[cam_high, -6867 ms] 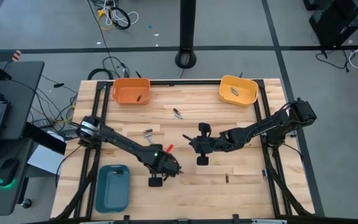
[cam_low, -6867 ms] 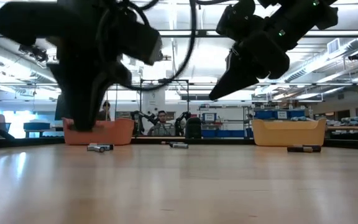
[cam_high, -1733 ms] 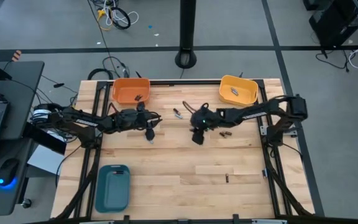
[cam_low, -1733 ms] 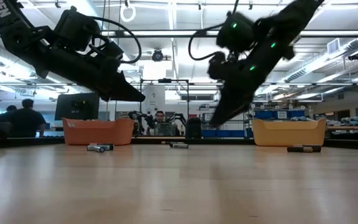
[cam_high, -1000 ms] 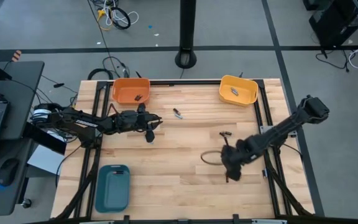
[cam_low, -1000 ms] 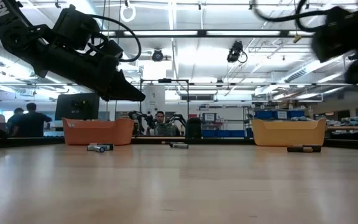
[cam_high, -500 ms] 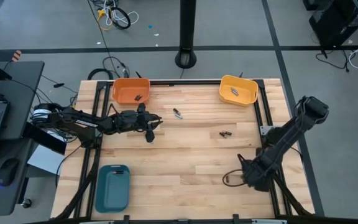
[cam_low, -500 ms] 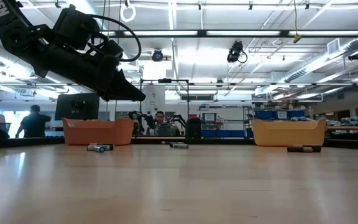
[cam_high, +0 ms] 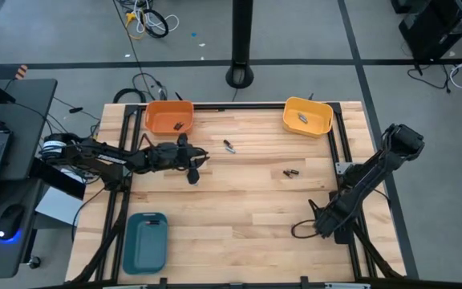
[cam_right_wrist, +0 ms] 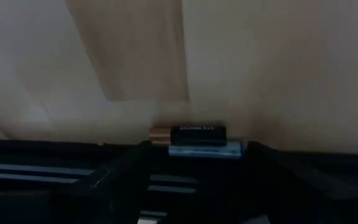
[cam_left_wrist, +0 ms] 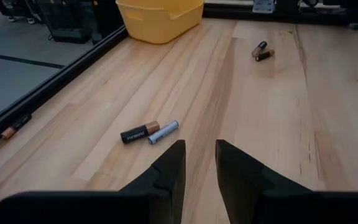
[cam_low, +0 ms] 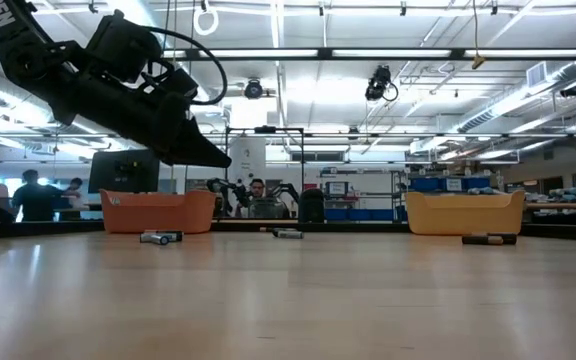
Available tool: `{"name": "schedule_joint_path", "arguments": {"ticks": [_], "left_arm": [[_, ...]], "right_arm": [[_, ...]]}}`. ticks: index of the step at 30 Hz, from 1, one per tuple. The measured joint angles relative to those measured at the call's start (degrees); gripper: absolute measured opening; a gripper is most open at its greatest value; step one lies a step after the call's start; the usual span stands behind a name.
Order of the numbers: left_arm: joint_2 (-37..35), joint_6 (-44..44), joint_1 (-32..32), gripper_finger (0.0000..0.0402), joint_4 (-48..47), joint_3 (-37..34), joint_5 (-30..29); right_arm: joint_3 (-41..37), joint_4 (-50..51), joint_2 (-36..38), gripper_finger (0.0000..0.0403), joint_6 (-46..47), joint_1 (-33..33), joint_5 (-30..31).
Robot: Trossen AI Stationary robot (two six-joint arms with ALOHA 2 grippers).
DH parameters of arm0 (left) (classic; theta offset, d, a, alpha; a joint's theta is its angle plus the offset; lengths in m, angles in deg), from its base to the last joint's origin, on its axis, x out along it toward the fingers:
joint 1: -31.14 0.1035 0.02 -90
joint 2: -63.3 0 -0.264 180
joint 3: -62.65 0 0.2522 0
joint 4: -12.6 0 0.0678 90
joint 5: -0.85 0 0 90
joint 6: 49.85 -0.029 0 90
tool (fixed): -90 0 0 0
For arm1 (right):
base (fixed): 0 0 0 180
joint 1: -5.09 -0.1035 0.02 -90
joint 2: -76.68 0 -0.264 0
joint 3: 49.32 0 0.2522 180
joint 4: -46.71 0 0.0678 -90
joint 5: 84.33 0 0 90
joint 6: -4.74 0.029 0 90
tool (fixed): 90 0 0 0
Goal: Sort batteries
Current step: Put the small gray battery into the yellow bin
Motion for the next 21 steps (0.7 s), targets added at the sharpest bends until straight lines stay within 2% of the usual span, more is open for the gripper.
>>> {"name": "schedule_joint_path", "arguments": {"ticks": [6,13,21], "left_arm": [[0.0,0.0,0.0,0.0094,-0.5,0.0,0.0],[0.0,0.0,-0.6,0.0094,-0.6,0.0,0.0],[0.0,-0.1,-1.5,0.0094,-0.6,0.0,0.0]], "right_arm": [[-2.4,-2.5,0.1,0.0272,0.6,0.0,-2.0],[-2.7,-2.6,0.1,0.0268,-2.9,0.0,-2.1],[-2.9,-3.6,0.0,0.0253,-1.7,-0.5,-0.7]]}}
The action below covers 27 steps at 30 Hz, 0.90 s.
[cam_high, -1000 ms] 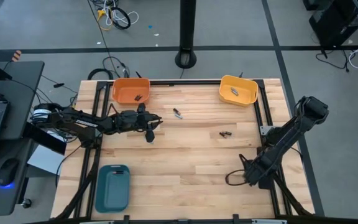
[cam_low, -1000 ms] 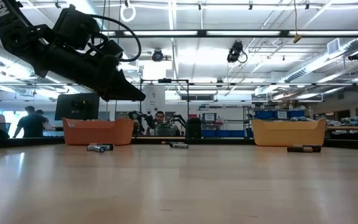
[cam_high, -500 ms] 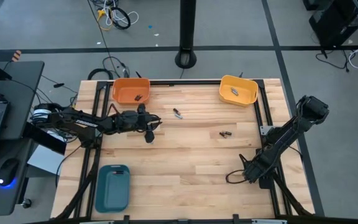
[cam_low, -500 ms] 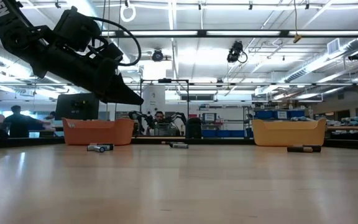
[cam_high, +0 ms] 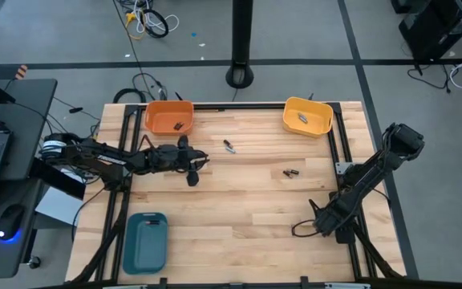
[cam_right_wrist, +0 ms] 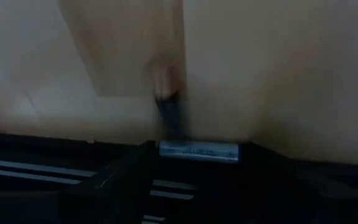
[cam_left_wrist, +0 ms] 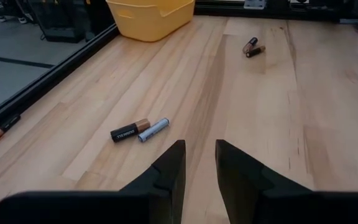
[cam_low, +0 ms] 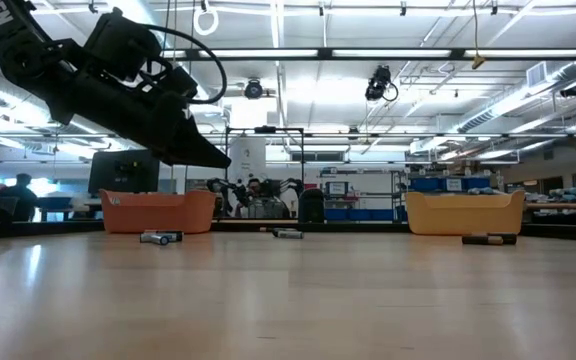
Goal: Sort batteries
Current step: Put the small gray battery into the yellow bin
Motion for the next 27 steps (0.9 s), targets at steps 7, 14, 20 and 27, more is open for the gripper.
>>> {"name": "schedule_joint_path", "arguments": {"ticks": [7,14,20,27], "left_arm": [[0.0,-0.1,-0.3,0.0094,0.0,0.0,0.0],[0.0,-0.1,-0.3,0.0094,0.0,0.0,0.0],[0.0,-0.1,-0.3,0.0094,0.0,0.0,0.0],[0.0,-0.2,-0.3,0.0094,0.0,0.0,0.0]], "right_arm": [[0.1,-0.4,0.0,0.0261,2.6,-2.7,0.6],[0.1,-0.8,0.0,0.0272,3.0,-3.2,1.9],[0.0,-0.8,0.0,0.0270,3.0,-3.3,3.2],[0.0,-0.8,0.0,0.0260,2.4,-3.4,4.8]]}}
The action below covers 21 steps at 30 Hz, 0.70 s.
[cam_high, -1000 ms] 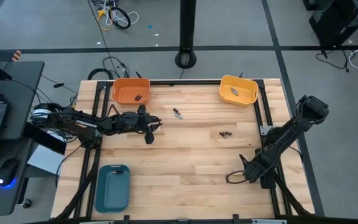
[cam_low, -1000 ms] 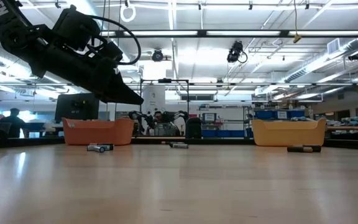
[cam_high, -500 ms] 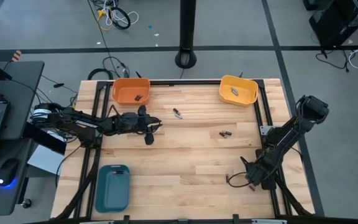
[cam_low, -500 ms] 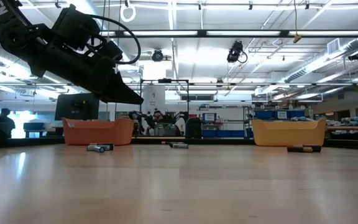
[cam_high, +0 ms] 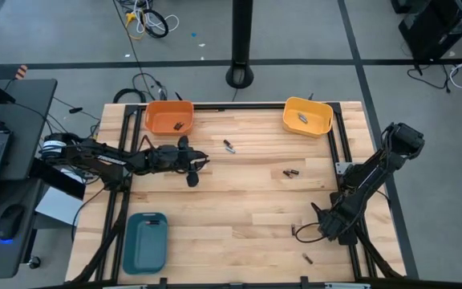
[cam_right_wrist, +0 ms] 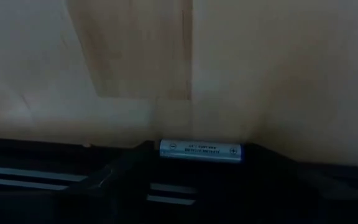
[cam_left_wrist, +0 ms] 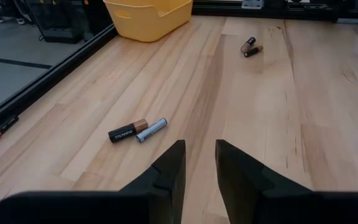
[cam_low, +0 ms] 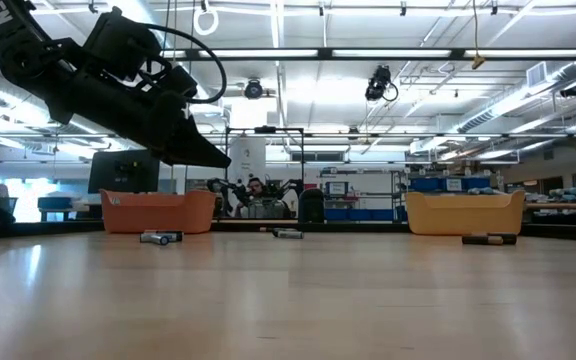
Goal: Sort batteries
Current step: Put the small gray battery into the yellow bin
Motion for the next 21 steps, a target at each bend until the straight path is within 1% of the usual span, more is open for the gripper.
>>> {"name": "schedule_joint_path", "arguments": {"ticks": [11,21], "left_arm": [[0.0,0.0,0.0,0.0094,0.0,0.0,0.0],[0.0,0.0,0.0,0.0094,0.0,0.0,0.0]], "right_arm": [[-0.4,0.4,0.1,0.0212,-0.7,0.1,0.8],[1.1,1.8,-0.2,0.0210,-2.1,1.4,1.8]]}}
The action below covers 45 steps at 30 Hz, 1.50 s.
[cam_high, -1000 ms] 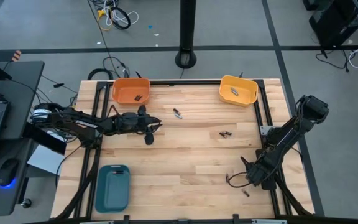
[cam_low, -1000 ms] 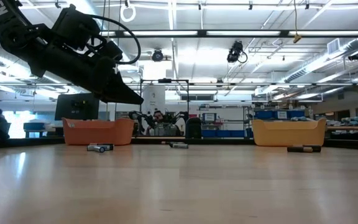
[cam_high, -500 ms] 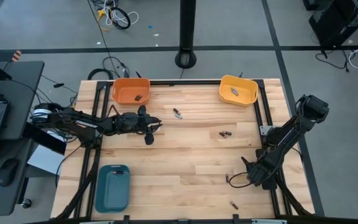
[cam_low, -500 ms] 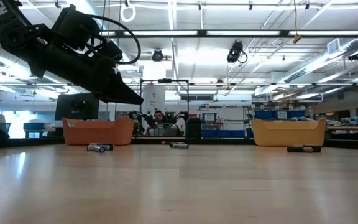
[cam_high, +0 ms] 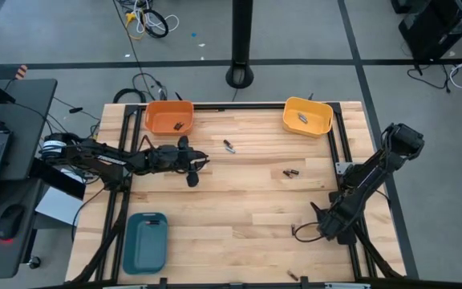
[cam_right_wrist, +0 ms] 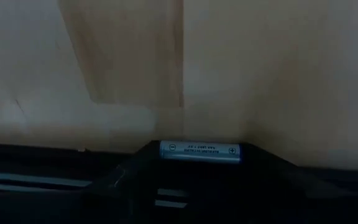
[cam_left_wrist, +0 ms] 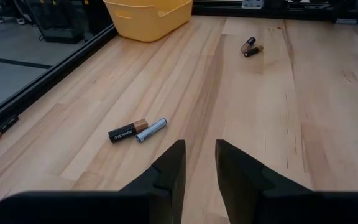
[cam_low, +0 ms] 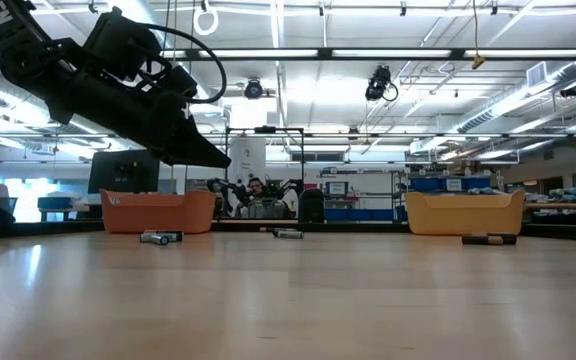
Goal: Sort batteries
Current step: Put the small gray battery into the yellow bin
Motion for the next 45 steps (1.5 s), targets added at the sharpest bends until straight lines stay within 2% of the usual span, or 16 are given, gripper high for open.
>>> {"name": "schedule_joint_path", "arguments": {"ticks": [19,25,30,42,45], "left_arm": [[0.0,0.0,0.0,0.0094,0.0,0.0,0.0],[0.0,0.0,0.0,0.0094,0.0,0.0,0.0],[0.0,0.0,0.0,0.0094,0.1,0.0,0.0],[0.0,-1.4,0.0,0.0094,0.8,0.0,0.0],[0.0,-1.5,0.0,0.0094,1.3,0.0,0.0]], "right_arm": [[0.4,0.1,0.1,0.0210,-2.0,5.1,1.9],[2.7,-1.3,0.2,0.0210,-4.6,7.5,10.0],[3.8,-1.4,0.1,0.0210,-5.9,10.7,14.4],[3.9,-4.3,0.1,0.0210,-12.4,17.6,20.1],[4.0,-4.9,0.1,0.0210,-13.8,21.1,21.8]]}}
